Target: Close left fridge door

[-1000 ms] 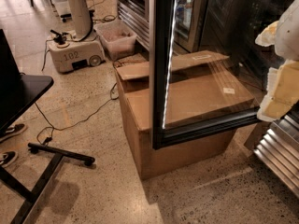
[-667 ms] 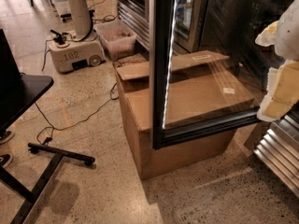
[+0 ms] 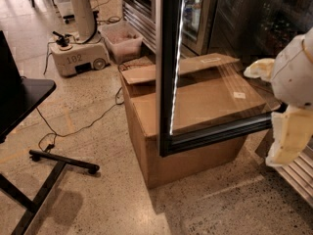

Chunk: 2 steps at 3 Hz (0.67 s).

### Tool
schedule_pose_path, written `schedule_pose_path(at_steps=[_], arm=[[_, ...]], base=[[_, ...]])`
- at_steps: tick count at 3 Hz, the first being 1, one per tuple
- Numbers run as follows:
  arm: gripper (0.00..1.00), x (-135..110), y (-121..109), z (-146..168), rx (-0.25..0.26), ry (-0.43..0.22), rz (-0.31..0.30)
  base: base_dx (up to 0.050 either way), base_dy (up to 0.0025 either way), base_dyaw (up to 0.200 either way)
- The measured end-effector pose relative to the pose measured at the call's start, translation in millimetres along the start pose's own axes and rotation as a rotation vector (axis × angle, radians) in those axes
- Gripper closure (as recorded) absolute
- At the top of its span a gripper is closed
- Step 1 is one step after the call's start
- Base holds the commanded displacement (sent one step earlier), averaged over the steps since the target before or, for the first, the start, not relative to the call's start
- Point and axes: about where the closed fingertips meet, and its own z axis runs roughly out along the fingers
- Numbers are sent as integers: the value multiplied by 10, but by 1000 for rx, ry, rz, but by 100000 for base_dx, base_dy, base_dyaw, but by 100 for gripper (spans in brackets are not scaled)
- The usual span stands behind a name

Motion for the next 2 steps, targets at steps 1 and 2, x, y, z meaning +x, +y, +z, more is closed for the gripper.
schedule_pose_path(at_steps=[1,2], arm=[[0,-145,157,412,32,-98,-109],[0,-445,22,745,51,-246,-176]], base=[[0,0,0],[0,0,0]])
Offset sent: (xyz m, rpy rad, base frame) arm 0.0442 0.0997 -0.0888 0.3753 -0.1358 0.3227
